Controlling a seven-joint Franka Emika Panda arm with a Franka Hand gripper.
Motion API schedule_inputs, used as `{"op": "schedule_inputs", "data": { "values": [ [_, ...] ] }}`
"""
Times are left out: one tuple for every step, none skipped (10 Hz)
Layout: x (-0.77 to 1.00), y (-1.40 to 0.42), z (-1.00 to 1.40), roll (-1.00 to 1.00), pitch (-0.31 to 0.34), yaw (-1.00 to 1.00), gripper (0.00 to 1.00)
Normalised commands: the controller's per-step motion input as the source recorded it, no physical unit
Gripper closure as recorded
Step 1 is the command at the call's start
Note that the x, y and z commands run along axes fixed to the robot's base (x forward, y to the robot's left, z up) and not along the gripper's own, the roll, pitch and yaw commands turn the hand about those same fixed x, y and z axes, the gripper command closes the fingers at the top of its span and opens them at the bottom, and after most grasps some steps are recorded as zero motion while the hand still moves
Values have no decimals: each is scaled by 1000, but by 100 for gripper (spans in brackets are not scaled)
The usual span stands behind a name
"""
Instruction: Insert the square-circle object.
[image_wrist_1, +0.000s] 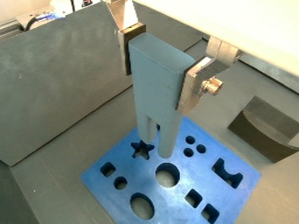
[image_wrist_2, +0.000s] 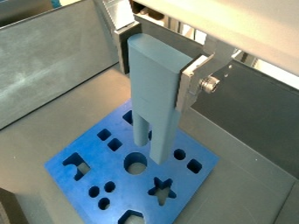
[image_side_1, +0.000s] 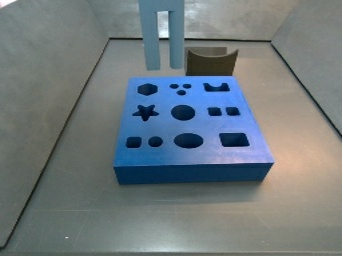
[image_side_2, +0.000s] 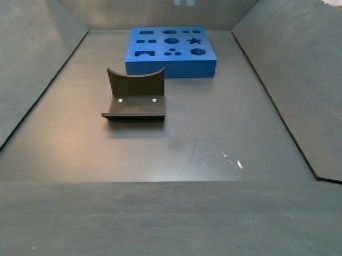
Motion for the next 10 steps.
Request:
{"op": "schedule_inputs", "data": {
  "values": [
    [-200,14,-371,0,-149,0,100],
    [-37,-789,-894,236,-47,77,100],
    [-106,-960,-811,207,-40,66,100],
    [-214,-980,-714,233,-124,89,100],
    [-197,-763,-714,163,-130,49,100],
    [-197,-680,-769,151,-144,34,100],
    [-197,-383,-640,89,-117,0,100],
    [-26,-154,-517,4,-67,37,100],
    [0,0,-151,90,0,163,100],
    [69,11,-94,96,0,140,100]
  ]
}}
